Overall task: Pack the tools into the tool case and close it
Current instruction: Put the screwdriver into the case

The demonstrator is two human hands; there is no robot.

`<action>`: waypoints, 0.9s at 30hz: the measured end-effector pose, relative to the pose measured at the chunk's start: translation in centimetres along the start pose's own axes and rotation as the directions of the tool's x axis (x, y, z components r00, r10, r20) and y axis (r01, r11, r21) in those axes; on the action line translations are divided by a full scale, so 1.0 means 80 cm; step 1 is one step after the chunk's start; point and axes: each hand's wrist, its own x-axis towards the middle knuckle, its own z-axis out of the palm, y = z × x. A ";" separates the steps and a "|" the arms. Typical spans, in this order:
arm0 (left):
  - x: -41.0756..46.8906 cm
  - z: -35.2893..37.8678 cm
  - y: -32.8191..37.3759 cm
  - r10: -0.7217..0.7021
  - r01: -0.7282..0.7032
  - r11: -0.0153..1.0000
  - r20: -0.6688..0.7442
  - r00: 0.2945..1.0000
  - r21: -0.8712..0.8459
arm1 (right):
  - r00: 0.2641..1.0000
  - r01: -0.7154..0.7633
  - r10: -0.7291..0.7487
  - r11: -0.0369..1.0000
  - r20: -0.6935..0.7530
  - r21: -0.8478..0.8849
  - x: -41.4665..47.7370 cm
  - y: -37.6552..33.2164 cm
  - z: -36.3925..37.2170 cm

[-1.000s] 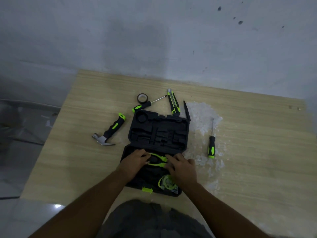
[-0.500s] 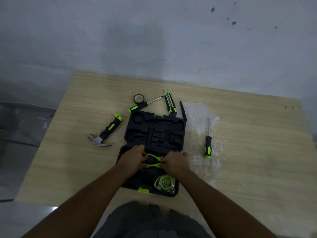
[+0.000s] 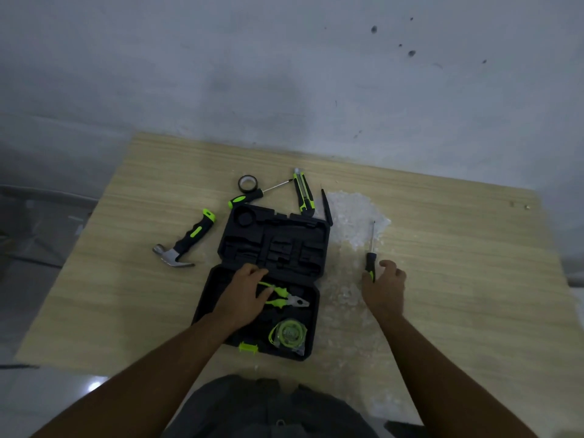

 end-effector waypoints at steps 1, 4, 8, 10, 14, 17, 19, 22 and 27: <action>0.001 -0.001 0.003 0.009 -0.009 1.000 0.003 1.000 0.014 | 0.998 -0.027 0.025 0.999 0.052 0.035 0.006 0.002 0.001; 0.003 -0.003 0.006 0.025 -0.026 0.997 0.013 1.000 0.077 | 0.984 -0.112 0.102 0.992 0.145 0.065 0.020 0.006 0.004; 0.005 -0.005 0.002 -0.066 0.061 0.979 0.022 0.998 0.193 | 0.972 -0.022 0.019 1.000 0.234 0.010 0.026 0.007 0.008; 0.005 -0.004 -0.001 -0.109 0.092 0.955 0.046 0.993 0.282 | 0.965 0.031 -0.043 0.998 0.261 0.047 0.025 0.009 0.007; 0.006 -0.004 -0.001 -0.126 0.090 0.924 0.073 0.989 0.371 | 0.918 0.183 -0.197 0.980 0.344 0.073 0.019 0.009 0.005; 0.008 -0.007 -0.002 -0.121 0.092 0.943 0.074 0.990 0.320 | 0.857 0.299 -0.335 0.942 0.393 0.151 0.007 -0.007 -0.004; 0.008 -0.007 -0.006 -0.112 0.083 0.953 0.084 0.990 0.293 | 0.806 0.390 -0.423 0.906 0.414 0.167 0.001 -0.021 -0.006; 0.002 -0.001 -0.009 -0.118 0.092 0.962 0.089 0.989 0.258 | 0.741 0.475 -0.499 0.863 0.449 0.175 -0.004 -0.045 -0.002; -0.005 0.000 -0.018 -0.086 0.086 0.991 -0.004 0.996 0.101 | 0.626 0.625 -0.597 0.769 0.501 0.135 -0.004 -0.077 0.014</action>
